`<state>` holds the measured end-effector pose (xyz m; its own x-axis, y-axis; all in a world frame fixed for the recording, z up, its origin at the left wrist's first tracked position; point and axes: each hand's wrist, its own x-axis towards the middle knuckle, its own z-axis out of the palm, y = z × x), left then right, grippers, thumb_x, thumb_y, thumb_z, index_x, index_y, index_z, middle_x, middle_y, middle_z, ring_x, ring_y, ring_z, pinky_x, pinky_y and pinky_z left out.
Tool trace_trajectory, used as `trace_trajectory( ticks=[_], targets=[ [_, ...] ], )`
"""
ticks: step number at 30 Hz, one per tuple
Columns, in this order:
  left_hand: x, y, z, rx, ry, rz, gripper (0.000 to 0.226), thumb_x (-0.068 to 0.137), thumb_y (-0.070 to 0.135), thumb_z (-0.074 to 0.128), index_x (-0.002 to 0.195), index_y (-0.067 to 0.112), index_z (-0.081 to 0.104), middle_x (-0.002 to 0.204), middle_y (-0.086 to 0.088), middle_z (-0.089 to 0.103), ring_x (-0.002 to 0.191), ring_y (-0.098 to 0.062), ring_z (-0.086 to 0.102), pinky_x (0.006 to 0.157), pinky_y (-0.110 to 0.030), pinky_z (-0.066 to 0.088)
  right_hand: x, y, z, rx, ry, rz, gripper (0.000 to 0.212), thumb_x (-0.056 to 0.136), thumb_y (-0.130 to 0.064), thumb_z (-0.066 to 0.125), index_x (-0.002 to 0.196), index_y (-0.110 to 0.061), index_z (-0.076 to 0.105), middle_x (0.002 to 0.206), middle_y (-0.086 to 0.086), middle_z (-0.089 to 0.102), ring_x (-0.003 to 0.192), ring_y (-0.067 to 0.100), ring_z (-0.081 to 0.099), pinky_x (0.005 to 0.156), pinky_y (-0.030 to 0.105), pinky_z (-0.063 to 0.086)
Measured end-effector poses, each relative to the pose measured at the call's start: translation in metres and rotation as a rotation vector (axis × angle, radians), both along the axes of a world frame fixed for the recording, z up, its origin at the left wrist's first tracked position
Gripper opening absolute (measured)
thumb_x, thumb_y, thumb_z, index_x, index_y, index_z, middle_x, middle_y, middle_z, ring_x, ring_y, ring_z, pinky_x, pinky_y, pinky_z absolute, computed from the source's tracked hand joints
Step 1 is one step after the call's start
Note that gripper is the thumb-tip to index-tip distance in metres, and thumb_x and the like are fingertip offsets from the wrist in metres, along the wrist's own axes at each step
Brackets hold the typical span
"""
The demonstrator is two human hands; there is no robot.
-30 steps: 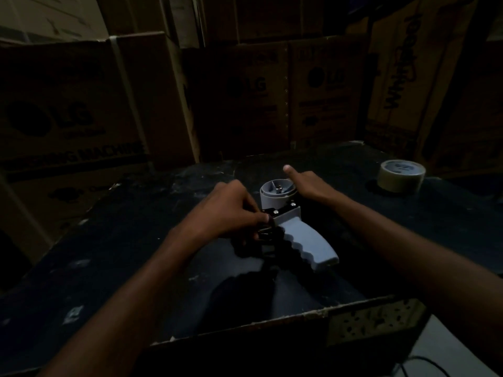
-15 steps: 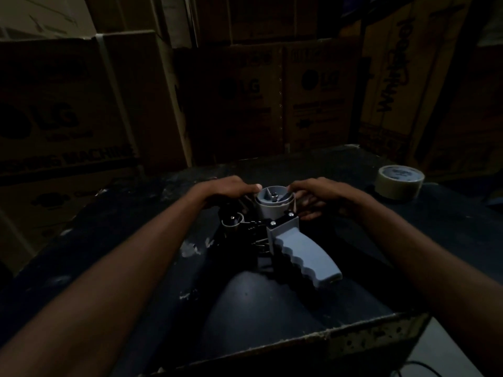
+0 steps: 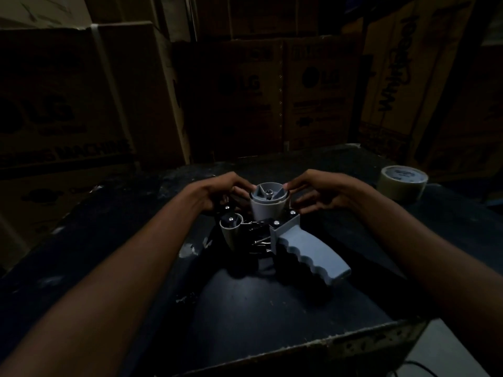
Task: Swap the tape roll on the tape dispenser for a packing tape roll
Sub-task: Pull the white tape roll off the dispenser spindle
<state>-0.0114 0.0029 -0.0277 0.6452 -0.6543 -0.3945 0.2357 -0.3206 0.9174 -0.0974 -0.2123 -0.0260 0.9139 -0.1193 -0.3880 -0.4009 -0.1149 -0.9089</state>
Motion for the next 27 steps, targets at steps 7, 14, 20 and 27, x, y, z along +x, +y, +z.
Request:
trace_trajectory(
  ticks=[7,14,20,27],
  targets=[
    [0.003,-0.004,-0.003,0.055,-0.064,0.102,0.014,0.087,0.015,0.060,0.080,0.005,0.065,0.052,-0.003,0.062,0.042,-0.015,0.057,0.041,-0.020,0.046,0.001,-0.001,0.002,0.017,0.038,-0.014,0.034,0.086,-0.014,0.068,0.119,-0.006,0.063,0.108,0.023,0.069,0.089,0.030,0.071,0.052,0.030,0.060],
    [0.008,-0.004,-0.003,0.149,-0.107,0.170,0.021,0.081,0.018,0.069,0.096,0.004,0.069,0.095,-0.012,0.073,0.068,-0.021,0.066,0.051,-0.022,0.051,0.007,-0.003,0.001,-0.011,0.052,0.001,0.036,0.085,-0.014,0.069,0.119,-0.005,0.062,0.097,0.022,0.071,0.084,0.029,0.071,0.083,0.036,0.058],
    [0.007,-0.004,-0.003,0.133,-0.108,0.197,0.018,0.080,0.016,0.069,0.092,0.003,0.070,0.090,-0.014,0.073,0.056,-0.019,0.066,0.042,-0.019,0.047,0.009,-0.001,0.003,-0.067,0.038,0.013,0.032,0.083,-0.014,0.071,0.112,-0.007,0.062,0.103,0.022,0.071,0.086,0.029,0.072,0.081,0.034,0.059],
    [0.007,-0.005,-0.002,0.126,-0.118,0.205,0.009,0.079,0.012,0.069,0.081,0.003,0.070,0.079,-0.012,0.073,0.052,-0.018,0.065,0.042,-0.020,0.048,0.008,0.004,0.007,-0.194,-0.017,-0.024,0.030,0.079,-0.011,0.074,0.105,-0.006,0.060,0.096,0.025,0.075,0.091,0.032,0.075,0.089,0.040,0.058]
  ],
)
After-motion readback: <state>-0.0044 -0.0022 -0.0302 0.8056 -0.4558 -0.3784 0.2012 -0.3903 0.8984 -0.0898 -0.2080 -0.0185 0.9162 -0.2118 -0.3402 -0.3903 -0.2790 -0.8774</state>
